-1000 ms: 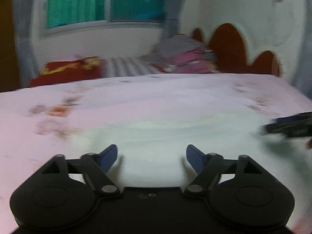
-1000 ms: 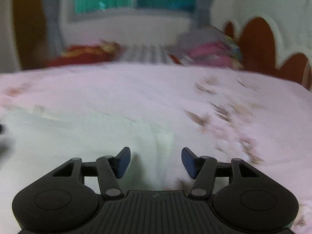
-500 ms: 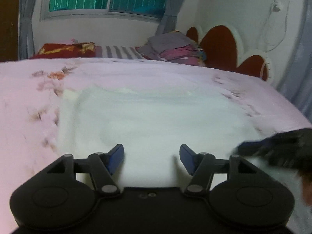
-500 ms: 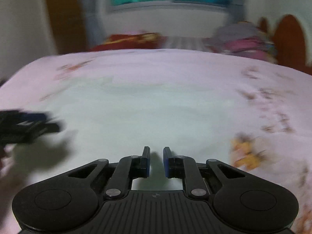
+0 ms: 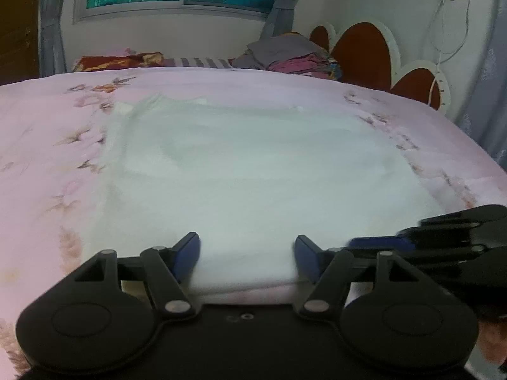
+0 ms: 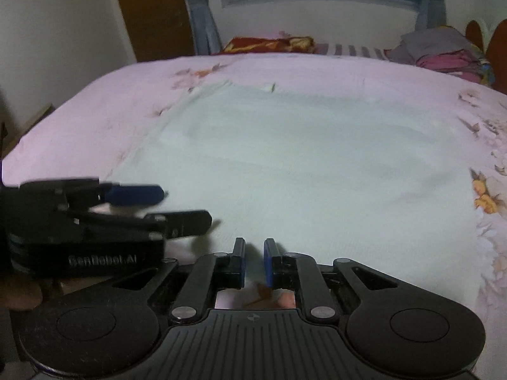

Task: Fold small clothes

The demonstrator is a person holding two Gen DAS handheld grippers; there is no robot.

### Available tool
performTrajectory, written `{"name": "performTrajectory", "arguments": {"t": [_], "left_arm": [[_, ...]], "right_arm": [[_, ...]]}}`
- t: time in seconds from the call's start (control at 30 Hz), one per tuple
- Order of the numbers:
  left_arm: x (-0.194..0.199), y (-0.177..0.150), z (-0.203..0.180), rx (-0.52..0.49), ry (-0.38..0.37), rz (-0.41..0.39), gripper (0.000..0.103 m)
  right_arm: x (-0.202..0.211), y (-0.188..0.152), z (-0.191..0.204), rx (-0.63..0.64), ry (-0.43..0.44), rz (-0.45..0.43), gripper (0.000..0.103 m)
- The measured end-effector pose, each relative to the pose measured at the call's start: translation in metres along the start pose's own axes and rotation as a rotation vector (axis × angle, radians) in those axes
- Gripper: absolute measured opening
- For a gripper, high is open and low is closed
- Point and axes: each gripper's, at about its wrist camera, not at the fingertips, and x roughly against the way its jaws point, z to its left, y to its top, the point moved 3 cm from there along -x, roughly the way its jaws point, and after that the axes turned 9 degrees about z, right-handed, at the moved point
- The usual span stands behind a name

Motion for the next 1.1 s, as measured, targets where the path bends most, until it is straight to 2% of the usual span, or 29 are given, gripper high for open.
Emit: {"name": "performTrajectory", "arguments": {"t": [0.07, 0.13, 0.3, 0.37, 0.43, 0.57, 0.67, 0.77, 0.87, 0.93, 1.03, 1.1], "left_arm": [[0.007, -0.003, 0.009, 0.013, 0.020, -0.011, 0.064], [0.015, -0.010, 0.021, 0.030, 0.056, -0.018, 0.063], [0.024, -0.018, 0.043, 0.081, 0.068, -0.033, 0.062], [0.025, -0.015, 0.040, 0.089, 0.076, -0.029, 0.062], [0.028, -0.013, 0.038, 0.096, 0.078, -0.032, 0.062], [0.022, -0.016, 0.038, 0.096, 0.097, -0.014, 0.062], [0.027, -0.016, 0.041, 0.119, 0.096, -0.011, 0.062], [0.038, -0.015, 0.038, 0.132, 0.110, -0.030, 0.062], [0.038, -0.008, 0.006, 0.074, 0.076, -0.051, 0.071], [0.029, -0.003, -0.021, 0.023, 0.085, -0.040, 0.083], [0.009, 0.000, -0.053, -0.018, 0.072, -0.008, 0.084], [-0.008, -0.001, -0.060, -0.015, 0.095, 0.036, 0.084]], "right_arm": [[0.000, -0.006, -0.001, 0.013, -0.013, -0.003, 0.013], [0.011, -0.011, -0.015, -0.032, -0.050, -0.018, 0.013], [0.048, -0.043, -0.093, -0.250, -0.249, -0.033, 0.013], [0.056, -0.052, -0.108, -0.285, -0.235, -0.032, 0.013], [0.059, -0.050, -0.106, -0.265, -0.260, -0.027, 0.013], [0.073, -0.046, -0.089, -0.233, -0.239, -0.109, 0.013], [0.057, -0.052, -0.091, -0.227, -0.274, -0.009, 0.013], [0.062, -0.055, -0.093, -0.240, -0.271, -0.019, 0.013], [0.074, -0.050, -0.085, -0.236, -0.240, -0.084, 0.013], [0.073, -0.043, -0.078, -0.225, -0.218, -0.106, 0.013], [0.064, -0.032, -0.061, -0.190, -0.138, -0.091, 0.013], [0.055, -0.028, -0.052, -0.168, -0.108, -0.070, 0.013]]}}
